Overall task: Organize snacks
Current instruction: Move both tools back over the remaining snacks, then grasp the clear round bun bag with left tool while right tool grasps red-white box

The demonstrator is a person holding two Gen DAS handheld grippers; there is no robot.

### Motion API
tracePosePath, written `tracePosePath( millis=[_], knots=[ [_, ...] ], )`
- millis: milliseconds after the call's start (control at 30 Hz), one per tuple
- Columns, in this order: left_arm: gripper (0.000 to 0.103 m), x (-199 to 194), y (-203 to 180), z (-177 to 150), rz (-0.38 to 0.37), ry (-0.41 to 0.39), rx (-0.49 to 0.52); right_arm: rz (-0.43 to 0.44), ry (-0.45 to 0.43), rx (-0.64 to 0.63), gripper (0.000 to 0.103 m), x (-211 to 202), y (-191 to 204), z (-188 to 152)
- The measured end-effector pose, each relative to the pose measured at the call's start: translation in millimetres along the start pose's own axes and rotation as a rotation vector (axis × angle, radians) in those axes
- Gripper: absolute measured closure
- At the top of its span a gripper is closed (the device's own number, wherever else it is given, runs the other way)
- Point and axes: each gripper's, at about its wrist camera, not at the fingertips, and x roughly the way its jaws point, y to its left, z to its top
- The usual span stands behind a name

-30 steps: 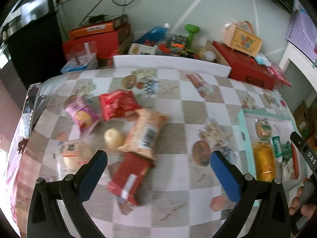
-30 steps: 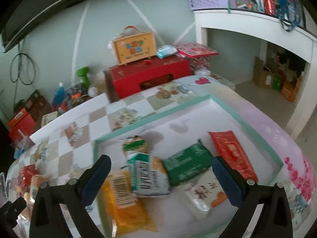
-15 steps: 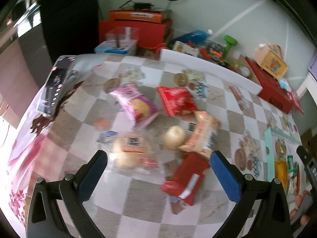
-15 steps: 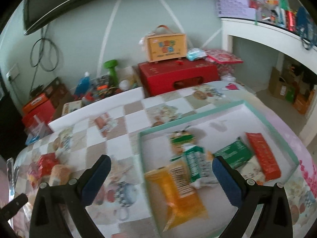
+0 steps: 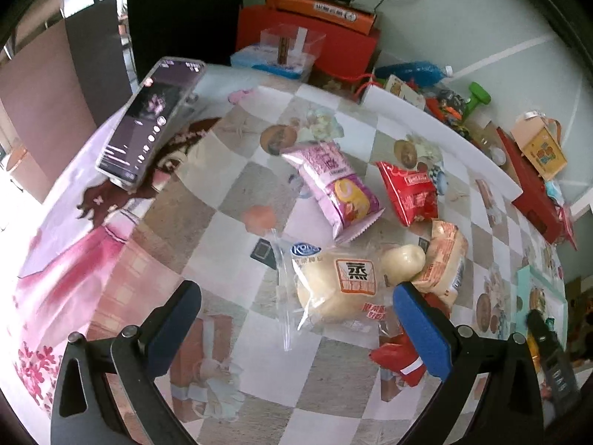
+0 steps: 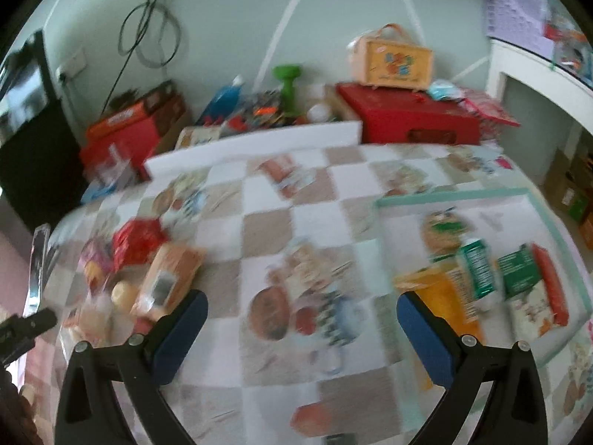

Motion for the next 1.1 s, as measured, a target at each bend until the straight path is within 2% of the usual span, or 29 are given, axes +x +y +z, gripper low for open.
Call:
tracePosePath(
  millis=[267, 567, 900, 1100],
  knots=[
    [0.0, 15, -12, 0, -0.055, 0.053, 0.027, 0.059, 0.104, -0.115, 0.0, 23, 57, -21],
    [0.0, 36, -25, 4, -0.09, 0.111, 0.044, 0.09, 0.153, -0.175, 0.0, 38, 91, -37],
    [0.0, 54, -20, 6, -0.066, 0.164, 0.03, 0.096, 0.177, -0.246, 0.0, 52, 119, -48],
    [0.0, 59, -18, 3, -0.038, 0.182, 0.038, 0.106, 0.195, -0.244, 0.0, 58, 119, -51]
  ],
)
